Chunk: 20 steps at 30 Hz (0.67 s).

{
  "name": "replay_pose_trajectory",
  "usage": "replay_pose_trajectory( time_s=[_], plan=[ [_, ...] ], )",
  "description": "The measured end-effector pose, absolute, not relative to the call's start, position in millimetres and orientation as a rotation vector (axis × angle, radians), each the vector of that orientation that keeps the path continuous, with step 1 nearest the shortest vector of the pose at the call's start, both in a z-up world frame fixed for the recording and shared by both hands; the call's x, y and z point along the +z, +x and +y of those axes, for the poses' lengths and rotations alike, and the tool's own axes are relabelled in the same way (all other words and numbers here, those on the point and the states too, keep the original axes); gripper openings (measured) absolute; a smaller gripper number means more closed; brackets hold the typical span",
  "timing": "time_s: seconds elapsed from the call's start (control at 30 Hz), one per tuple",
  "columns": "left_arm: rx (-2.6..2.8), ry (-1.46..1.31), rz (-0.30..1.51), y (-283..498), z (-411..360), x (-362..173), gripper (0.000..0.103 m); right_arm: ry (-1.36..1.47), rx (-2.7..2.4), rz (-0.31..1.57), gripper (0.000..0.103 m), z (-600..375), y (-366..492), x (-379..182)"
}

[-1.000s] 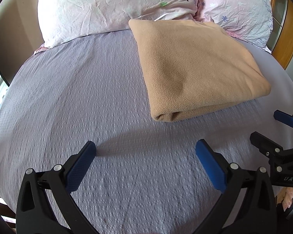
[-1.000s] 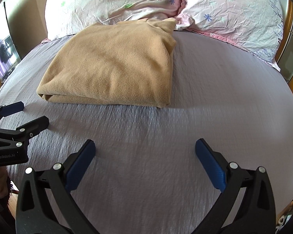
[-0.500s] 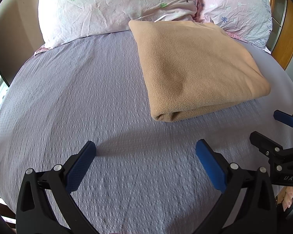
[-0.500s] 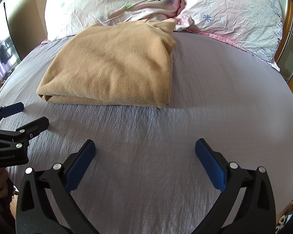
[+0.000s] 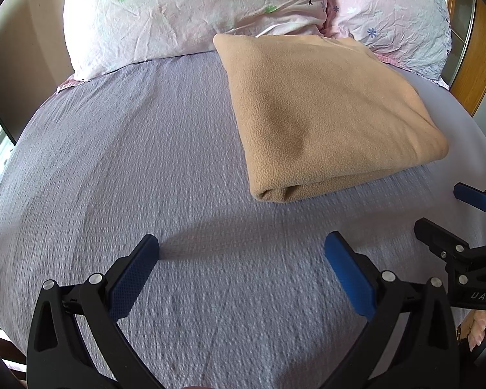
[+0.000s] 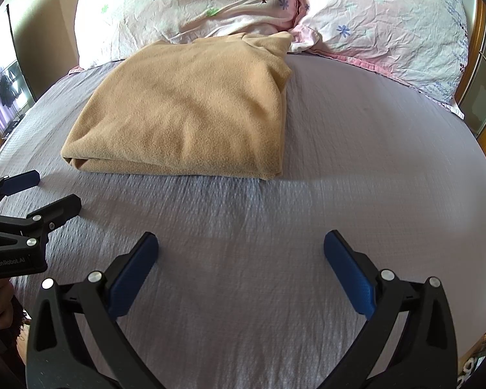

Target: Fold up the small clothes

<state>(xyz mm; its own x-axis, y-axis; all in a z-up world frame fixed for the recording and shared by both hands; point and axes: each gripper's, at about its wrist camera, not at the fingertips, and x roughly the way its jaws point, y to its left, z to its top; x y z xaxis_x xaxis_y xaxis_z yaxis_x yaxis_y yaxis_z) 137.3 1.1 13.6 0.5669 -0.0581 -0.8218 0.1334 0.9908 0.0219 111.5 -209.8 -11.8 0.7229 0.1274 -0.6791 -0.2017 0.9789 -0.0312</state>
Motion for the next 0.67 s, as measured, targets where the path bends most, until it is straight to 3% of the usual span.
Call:
replay_pose_trajectory(
  time_s=[0.67],
  plan=[
    [-0.12, 0.09, 0.931, 134.3, 0.8, 15.6, 0.102, -0.099, 0.172, 0.74, 0.101, -207.8, 109.7, -12.6]
  ],
)
